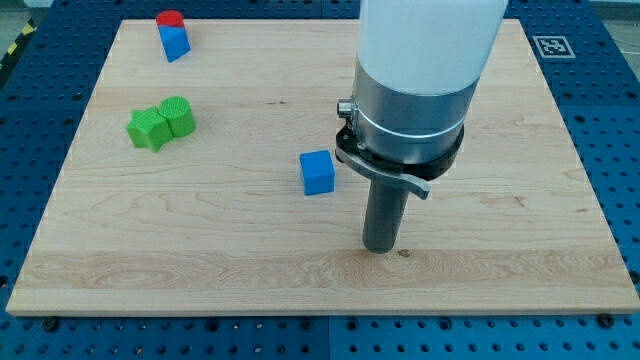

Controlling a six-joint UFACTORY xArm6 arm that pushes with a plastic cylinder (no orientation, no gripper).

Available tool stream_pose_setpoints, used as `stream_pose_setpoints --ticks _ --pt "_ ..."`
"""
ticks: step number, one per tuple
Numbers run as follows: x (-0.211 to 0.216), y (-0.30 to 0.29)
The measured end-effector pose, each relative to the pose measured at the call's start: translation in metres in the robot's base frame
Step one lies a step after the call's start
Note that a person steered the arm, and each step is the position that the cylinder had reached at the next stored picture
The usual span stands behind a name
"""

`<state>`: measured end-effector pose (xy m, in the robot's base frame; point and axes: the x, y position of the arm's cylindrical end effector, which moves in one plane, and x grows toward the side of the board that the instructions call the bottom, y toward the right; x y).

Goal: Move the blue cube slightly to the top side

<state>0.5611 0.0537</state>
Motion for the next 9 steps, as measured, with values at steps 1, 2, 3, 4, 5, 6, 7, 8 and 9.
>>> stream_pose_setpoints --ticks 1,2,3,4,5,6,7,8,9 --pt "-0.010 0.001" --pt "-0.013 -0.006" --pt "-0.039 -0.024" --pt "-0.054 -0.031" --pt "-0.054 -0.031" --pt "-0.059 -0.048" --pt "-0.062 -0.054" --pt "-0.080 -0.057" --pt "-0.081 -0.057"
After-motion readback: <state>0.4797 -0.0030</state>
